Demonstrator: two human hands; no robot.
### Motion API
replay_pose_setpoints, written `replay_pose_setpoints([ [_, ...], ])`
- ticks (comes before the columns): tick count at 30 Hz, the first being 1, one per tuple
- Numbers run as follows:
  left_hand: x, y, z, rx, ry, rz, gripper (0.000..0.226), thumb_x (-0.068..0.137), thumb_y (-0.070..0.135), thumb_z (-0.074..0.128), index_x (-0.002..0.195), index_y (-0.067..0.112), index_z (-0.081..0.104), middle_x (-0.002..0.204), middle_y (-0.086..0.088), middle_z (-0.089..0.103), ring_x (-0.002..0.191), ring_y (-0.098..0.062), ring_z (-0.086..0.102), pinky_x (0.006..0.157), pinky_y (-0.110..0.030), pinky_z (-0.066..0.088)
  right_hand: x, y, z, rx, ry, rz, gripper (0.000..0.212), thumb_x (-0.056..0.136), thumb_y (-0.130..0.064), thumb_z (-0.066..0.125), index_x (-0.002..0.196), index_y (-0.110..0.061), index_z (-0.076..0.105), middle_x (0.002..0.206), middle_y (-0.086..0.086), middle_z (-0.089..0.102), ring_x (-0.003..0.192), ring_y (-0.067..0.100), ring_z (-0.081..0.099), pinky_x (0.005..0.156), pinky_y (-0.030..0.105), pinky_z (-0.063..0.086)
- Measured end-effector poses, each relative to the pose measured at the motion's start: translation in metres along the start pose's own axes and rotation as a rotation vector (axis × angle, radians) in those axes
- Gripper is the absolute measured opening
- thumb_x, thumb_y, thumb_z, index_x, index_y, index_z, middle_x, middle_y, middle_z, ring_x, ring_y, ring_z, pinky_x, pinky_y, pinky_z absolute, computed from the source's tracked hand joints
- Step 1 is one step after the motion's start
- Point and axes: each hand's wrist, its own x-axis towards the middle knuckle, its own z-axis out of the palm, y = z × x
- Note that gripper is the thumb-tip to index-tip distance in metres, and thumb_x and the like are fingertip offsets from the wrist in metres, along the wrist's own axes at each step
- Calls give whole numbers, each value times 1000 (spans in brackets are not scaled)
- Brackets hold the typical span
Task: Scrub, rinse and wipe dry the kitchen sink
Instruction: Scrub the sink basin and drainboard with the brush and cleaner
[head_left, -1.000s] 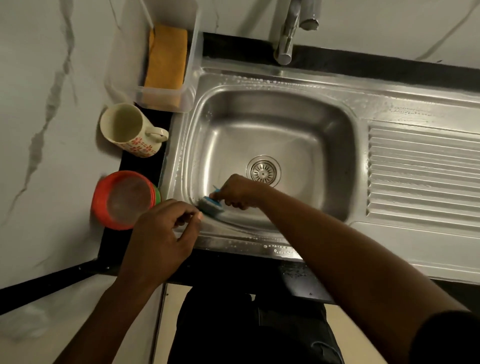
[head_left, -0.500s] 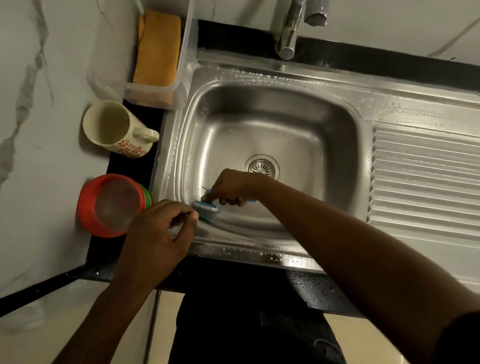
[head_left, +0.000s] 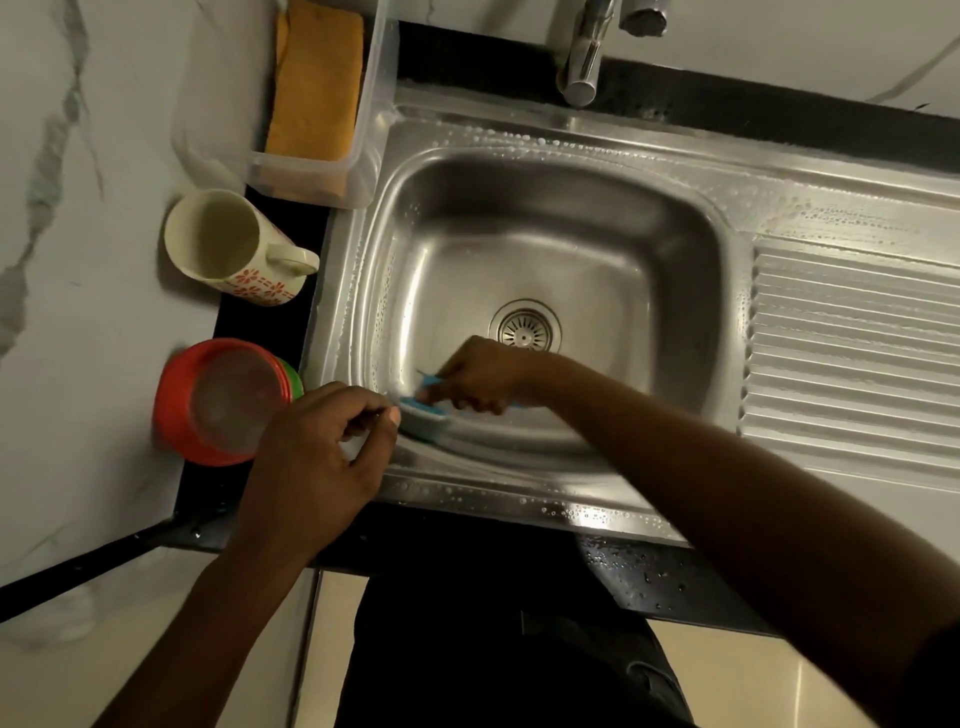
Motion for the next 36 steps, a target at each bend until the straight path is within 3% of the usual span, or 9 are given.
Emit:
replay_pose_setpoints([
  [3, -1, 1, 2, -6, -14, 5, 13, 97, 27, 66, 97, 16, 74, 87, 8, 67, 83, -9, 65, 74, -25, 53, 25, 9, 14, 47, 126, 29, 48, 93, -35, 77, 94, 12, 73, 63, 10, 58, 43, 14, 46, 40, 24, 39],
  [7, -3, 2, 3, -14, -17, 11, 3, 98, 15, 72, 95, 17, 73, 86, 8, 68, 83, -10, 66, 74, -24, 53, 1, 81, -28, -464, 29, 193, 42, 96, -34, 72, 62, -12, 63, 40, -6, 55, 35, 4, 50, 66, 28, 48],
  [11, -5, -2, 3, -17, -32, 19, 4, 99, 18, 70, 97, 16, 73, 87, 8, 67, 84, -10, 66, 74, -23, 53, -31, 122, -66, -614, 23, 437, 22, 89, -28, 79, 83, -12, 66, 75, 1, 72, 69, 15, 69, 67, 27, 52],
  [16, -8, -4, 3, -16, -31, 7, 13, 96, 25, 65, 94, 15, 73, 84, 8, 66, 81, -9, 64, 72, -26, 53, 31, 64, -4, -367, 120, 220, 36, 91, -32, 77, 65, -11, 63, 49, -6, 60, 42, 8, 56, 60, 26, 49],
  [20, -11, -3, 3, -31, -43, -14, 13, 96, 27, 64, 97, 17, 72, 87, 8, 67, 84, -11, 65, 75, -28, 54, 72, 19, 42, 12, 332, 148, 39, 92, -38, 77, 100, -1, 68, 78, 8, 66, 50, 14, 57, 39, 23, 43],
  [25, -13, 1, 4, -52, -51, -49, 13, 96, 27, 65, 96, 17, 74, 88, 9, 69, 84, -13, 67, 75, -32, 55, 26, 78, -7, -562, 184, 130, 40, 92, -40, 75, 88, 0, 73, 66, 4, 59, 64, 21, 56, 67, 28, 43],
  [30, -16, 0, 5, -59, -56, -48, 14, 96, 27, 64, 97, 17, 74, 89, 9, 69, 86, -11, 67, 76, -31, 55, -31, 118, -65, -824, 45, 448, 48, 86, -31, 82, 123, -2, 69, 118, 11, 73, 106, 26, 70, 77, 28, 47],
  [34, -17, 2, 6, -56, -44, -44, 16, 96, 27, 64, 97, 15, 74, 88, 8, 69, 85, -11, 67, 75, -31, 55, 0, 90, -32, -532, 54, 342, 24, 90, -29, 79, 84, -6, 73, 78, 4, 73, 68, 18, 66, 71, 28, 50],
  [36, -18, 5, 9, -51, -47, -39, 15, 95, 27, 64, 97, 16, 74, 88, 9, 69, 85, -11, 67, 76, -30, 55, 26, 69, -7, -379, 108, 245, 33, 91, -27, 78, 69, -7, 65, 54, 0, 64, 43, 11, 57, 58, 26, 51],
])
